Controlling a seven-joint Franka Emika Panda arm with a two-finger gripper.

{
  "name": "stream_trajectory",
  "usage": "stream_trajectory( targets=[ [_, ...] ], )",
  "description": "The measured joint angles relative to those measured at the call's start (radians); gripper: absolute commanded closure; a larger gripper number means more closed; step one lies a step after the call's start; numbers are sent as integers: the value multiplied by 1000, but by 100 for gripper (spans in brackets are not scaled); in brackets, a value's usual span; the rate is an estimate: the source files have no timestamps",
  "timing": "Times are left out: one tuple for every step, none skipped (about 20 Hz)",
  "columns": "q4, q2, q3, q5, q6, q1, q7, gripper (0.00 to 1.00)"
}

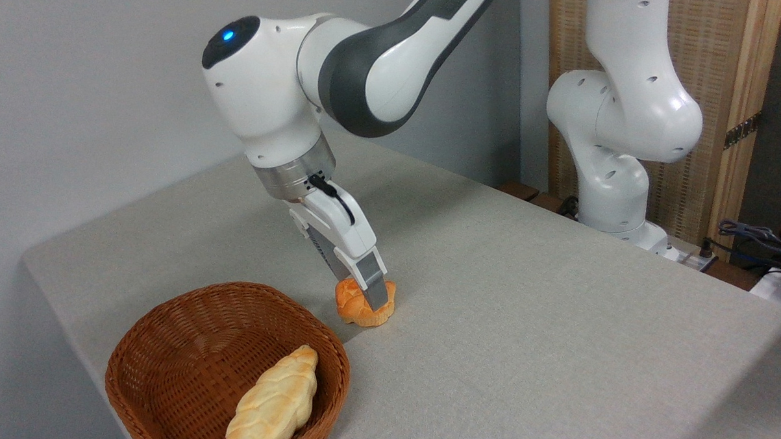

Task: Put bread into the basket
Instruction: 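Close the gripper around the orange bun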

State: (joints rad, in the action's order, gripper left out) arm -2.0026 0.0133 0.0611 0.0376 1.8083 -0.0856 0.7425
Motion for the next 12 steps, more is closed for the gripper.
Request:
stream_trajectory(
  targets=[
    [0, 7, 0, 0, 0, -5, 0, 0],
    [-1, 14, 0, 0, 0, -9, 0, 0],
    [-1, 20, 0, 0, 0, -12, 0, 0],
    [-2, 27, 0, 0, 0, -17, 0, 0],
    [-2, 32, 0, 0, 0, -21, 0, 0],
    [-2, 36, 0, 0, 0, -25, 0, 0],
    [-2, 39, 0, 0, 0, -28, 0, 0],
    [-3, 41, 0, 0, 0, -28, 0, 0],
    [-5, 42, 0, 0, 0, -28, 0, 1],
    [-8, 43, 0, 0, 0, -28, 0, 4],
    [-10, 43, 0, 0, 0, -29, 0, 9],
    [-11, 43, 0, 0, 0, -29, 0, 21]
  ],
)
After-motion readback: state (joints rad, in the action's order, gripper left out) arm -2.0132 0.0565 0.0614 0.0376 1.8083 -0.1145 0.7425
